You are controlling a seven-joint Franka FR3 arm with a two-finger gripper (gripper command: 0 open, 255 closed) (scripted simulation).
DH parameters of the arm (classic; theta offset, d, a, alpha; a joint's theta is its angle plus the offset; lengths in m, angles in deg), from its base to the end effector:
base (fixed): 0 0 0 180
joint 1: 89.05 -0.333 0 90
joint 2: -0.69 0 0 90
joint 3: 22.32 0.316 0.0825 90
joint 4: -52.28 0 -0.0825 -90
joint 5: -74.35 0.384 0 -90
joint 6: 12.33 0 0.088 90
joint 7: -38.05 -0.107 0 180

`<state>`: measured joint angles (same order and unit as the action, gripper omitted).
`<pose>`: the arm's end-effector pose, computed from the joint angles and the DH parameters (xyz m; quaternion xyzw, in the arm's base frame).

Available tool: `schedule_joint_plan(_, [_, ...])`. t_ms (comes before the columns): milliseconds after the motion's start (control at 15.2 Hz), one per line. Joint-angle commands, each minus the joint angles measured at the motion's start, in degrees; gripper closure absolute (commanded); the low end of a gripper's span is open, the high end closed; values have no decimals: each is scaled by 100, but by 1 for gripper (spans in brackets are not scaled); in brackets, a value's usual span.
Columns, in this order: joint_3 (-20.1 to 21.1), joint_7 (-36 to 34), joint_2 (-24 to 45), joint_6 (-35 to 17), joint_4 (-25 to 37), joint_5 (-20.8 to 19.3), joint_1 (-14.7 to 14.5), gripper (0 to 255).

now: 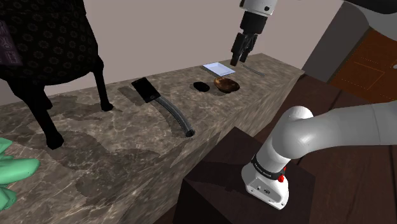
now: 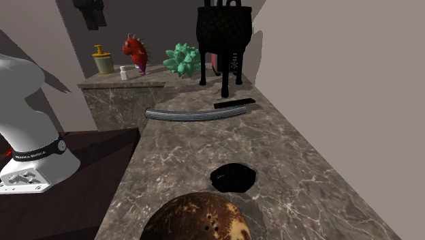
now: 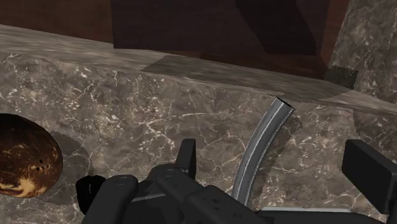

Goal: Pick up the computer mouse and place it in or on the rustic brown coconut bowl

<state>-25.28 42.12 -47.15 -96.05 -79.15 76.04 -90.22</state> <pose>0.2818 -0.0118 0.6241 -0.9990 -0.0300 -0.0023 0.0337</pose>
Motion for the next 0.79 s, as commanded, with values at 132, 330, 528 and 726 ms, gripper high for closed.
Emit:
schedule_joint_plan(132, [-139,168,190,-325,-133,-119,34,0])
schedule_joint_plan(330, [-349,412,528,-816,-277,-280,84,0])
schedule_joint_plan(528, [-561,648,930,-1307,-353,-416,128,0])
schedule_joint_plan(726, [-772,881,1390,-1790,-359,-520,165,0])
